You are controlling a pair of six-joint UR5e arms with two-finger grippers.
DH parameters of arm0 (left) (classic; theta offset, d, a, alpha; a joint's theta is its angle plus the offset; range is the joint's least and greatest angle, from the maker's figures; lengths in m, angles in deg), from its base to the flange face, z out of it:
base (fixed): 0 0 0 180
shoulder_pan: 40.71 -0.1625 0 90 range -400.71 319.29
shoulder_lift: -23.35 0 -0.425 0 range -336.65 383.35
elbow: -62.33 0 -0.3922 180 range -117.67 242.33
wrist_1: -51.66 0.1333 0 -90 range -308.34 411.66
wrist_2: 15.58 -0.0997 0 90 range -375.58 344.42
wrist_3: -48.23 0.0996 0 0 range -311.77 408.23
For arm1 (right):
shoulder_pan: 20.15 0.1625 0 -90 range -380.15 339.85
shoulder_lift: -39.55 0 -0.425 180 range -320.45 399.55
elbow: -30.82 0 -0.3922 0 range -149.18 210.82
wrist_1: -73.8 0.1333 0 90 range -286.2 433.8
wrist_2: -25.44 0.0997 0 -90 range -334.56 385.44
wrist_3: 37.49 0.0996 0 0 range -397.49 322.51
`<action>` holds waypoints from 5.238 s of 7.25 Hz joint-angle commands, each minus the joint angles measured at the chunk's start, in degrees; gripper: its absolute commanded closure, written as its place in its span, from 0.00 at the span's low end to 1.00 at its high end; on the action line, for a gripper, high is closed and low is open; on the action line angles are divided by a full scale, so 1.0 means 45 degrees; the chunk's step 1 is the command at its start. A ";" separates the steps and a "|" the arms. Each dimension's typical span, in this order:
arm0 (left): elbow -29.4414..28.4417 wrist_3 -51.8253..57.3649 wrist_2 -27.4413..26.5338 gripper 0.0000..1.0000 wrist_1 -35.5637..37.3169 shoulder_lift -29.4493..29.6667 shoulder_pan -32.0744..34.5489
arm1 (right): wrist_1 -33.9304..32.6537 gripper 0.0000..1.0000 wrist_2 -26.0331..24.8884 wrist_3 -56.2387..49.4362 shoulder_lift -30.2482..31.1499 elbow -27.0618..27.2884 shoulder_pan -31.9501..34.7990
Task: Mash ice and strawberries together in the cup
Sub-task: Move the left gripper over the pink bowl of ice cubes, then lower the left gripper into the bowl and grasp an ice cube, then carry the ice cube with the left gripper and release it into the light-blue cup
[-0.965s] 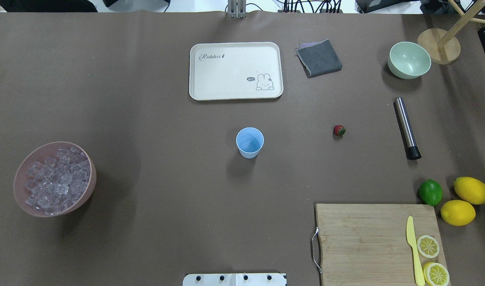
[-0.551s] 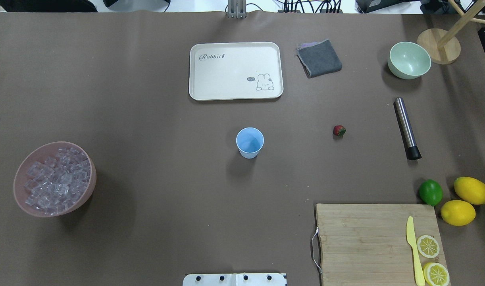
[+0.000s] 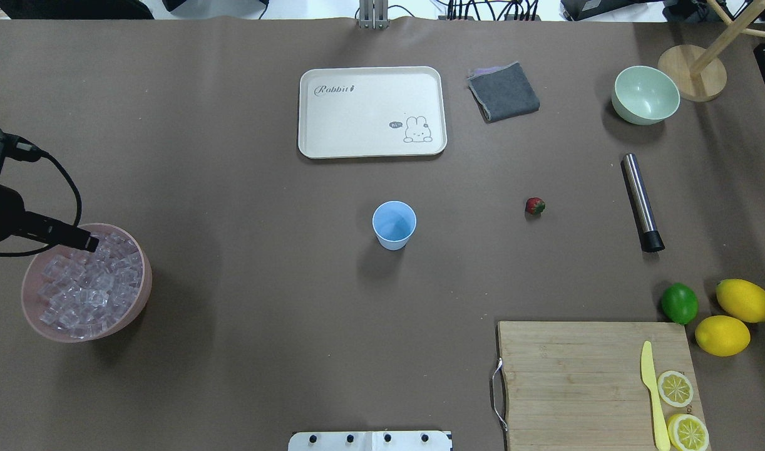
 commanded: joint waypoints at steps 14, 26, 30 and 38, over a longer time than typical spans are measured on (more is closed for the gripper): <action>-0.1858 0.0083 -0.0282 0.31 -0.1204 0.0023 -0.1449 | 0.0017 0.00 -0.0311 0.0250 -0.0044 0.0113 0.0011; -0.0061 -0.0073 -0.0398 1.00 -0.1939 -0.1092 0.0014 | -0.0003 0.00 -0.0526 0.0270 -0.0044 0.0464 0.0050; -0.1696 -0.5123 -0.0729 1.00 -0.2924 0.4402 -0.0703 | -0.0003 0.00 -0.0506 0.0270 -0.0064 0.0425 0.0031; -0.5606 -0.7144 -0.6058 1.00 -0.2415 0.9944 -0.4982 | 0.0017 0.00 -0.0682 0.0347 -0.0161 0.0425 0.0031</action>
